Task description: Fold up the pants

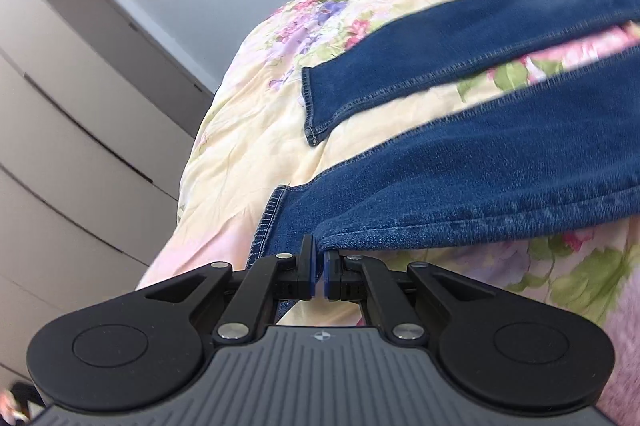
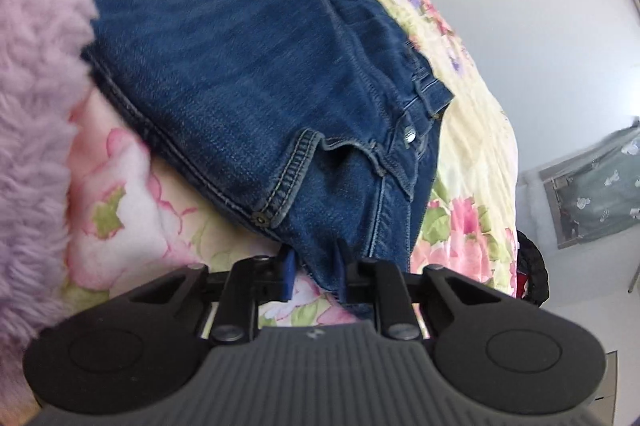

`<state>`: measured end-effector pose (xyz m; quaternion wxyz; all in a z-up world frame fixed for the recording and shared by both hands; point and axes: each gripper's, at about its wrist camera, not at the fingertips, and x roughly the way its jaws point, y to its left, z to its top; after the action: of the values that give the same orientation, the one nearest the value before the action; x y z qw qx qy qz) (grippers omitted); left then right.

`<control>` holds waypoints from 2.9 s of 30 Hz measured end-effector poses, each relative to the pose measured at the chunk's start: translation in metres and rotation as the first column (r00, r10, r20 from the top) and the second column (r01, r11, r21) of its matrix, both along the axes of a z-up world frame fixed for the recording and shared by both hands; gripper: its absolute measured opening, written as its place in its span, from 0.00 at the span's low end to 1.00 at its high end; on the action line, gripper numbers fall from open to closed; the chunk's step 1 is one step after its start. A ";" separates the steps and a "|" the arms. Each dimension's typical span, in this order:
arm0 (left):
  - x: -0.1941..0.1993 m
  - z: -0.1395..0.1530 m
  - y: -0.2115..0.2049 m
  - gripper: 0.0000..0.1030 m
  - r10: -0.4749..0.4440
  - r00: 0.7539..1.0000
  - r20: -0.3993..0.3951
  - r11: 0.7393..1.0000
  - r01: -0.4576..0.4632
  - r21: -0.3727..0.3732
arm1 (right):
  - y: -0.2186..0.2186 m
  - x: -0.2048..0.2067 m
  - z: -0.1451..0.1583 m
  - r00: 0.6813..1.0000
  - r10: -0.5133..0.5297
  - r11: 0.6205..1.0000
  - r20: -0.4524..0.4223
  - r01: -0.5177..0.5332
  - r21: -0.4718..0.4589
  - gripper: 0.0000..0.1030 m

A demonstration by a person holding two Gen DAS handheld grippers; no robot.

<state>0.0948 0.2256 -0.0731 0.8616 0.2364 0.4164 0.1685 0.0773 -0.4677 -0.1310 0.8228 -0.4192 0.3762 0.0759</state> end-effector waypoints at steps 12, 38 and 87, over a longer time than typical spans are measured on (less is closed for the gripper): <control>0.042 0.056 0.038 0.03 0.195 0.976 0.096 0.950 -0.163 -0.267 | -0.013 0.062 0.109 0.954 -0.214 0.948 0.209 0.151 0.282 0.02; 0.339 -0.069 0.052 0.03 0.062 0.965 -0.254 0.991 -0.090 -0.102 | 0.034 0.395 -0.009 0.944 -0.330 0.940 -0.021 0.331 0.078 0.02; 0.154 -0.034 0.179 0.54 0.564 0.825 0.024 0.498 -0.317 -0.807 | 0.079 0.284 0.045 0.872 -0.488 0.855 0.050 0.465 0.229 0.66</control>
<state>0.2491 0.4047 -0.1066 0.8534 -0.2997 0.3646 0.2214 0.3608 -0.3885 -0.0857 0.8741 -0.2274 0.4140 -0.1136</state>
